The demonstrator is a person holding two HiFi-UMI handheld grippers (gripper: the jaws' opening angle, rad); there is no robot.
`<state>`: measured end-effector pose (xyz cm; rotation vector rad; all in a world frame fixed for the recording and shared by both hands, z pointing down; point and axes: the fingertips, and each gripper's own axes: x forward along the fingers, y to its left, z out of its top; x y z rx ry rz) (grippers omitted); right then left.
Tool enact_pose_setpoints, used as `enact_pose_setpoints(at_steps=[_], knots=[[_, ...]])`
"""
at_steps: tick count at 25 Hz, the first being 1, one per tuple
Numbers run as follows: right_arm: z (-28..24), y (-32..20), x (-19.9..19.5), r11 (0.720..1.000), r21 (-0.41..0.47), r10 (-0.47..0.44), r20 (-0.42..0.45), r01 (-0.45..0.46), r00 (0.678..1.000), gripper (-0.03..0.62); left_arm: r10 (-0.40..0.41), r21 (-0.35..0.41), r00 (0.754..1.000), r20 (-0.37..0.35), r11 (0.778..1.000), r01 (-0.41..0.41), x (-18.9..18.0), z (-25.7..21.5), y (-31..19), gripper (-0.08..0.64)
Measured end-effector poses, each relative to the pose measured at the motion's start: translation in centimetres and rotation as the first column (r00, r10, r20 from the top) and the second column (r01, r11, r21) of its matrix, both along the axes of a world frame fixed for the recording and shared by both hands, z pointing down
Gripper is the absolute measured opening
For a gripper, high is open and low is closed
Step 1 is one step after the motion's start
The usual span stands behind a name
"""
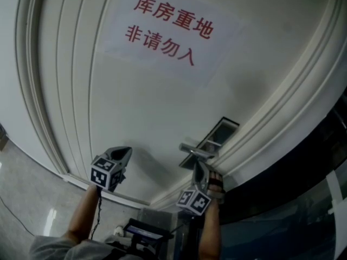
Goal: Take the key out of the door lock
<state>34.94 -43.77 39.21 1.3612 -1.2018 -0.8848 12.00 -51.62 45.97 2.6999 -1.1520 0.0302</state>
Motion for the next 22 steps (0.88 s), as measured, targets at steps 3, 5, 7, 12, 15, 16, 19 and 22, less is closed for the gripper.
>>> enact_pose_setpoints(at_steps=[3, 5, 7, 12, 15, 16, 19, 22], knots=[[0.0, 0.1, 0.0, 1.0, 0.0, 0.005, -0.011, -0.005, 1.0, 0.017, -0.001, -0.001, 1.0, -0.002, 1.0, 0.001, -0.1, -0.1, -0.2, 0.008], [0.0, 0.1, 0.0, 1.0, 0.002, 0.011, -0.039, -0.011, 0.999, 0.017, 0.001, -0.001, 1.0, -0.003, 1.0, -0.001, -0.1, -0.1, -0.2, 0.008], [0.0, 0.0, 0.0, 1.0, 0.002, 0.017, -0.069, -0.017, 0.997, 0.015, 0.004, -0.002, 1.0, -0.003, 1.0, -0.004, -0.1, -0.1, -0.3, 0.008], [0.0, 0.2, -0.2, 1.0, -0.007, 0.03, -0.131, -0.031, 0.991, 0.015, 0.01, -0.008, 1.0, -0.002, 1.0, -0.01, 0.0, 0.2, -0.1, 0.008], [0.0, 1.8, -0.6, 0.999, -0.021, 0.027, -0.122, -0.03, 0.992, 0.017, 0.017, -0.012, 1.0, -0.003, 1.0, -0.017, -0.1, 0.3, 0.1, 0.008], [-0.1, 2.4, -0.8, 1.0, -0.018, 0.021, -0.11, -0.023, 0.994, 0.017, 0.018, -0.012, 1.0, -0.004, 1.0, -0.018, -0.1, 0.3, 0.0, 0.008], [-0.4, 3.4, -1.2, 1.0, 0.003, 0.012, -0.093, -0.011, 0.996, 0.017, 0.025, -0.005, 1.0, -0.015, 1.0, -0.025, 0.1, -0.1, 0.1, 0.008], [-0.6, 4.0, -1.2, 1.0, 0.023, 0.015, -0.06, -0.014, 0.998, 0.017, 0.039, 0.007, 0.999, -0.014, 0.999, -0.039, 0.6, -0.5, 0.8, 0.008]])
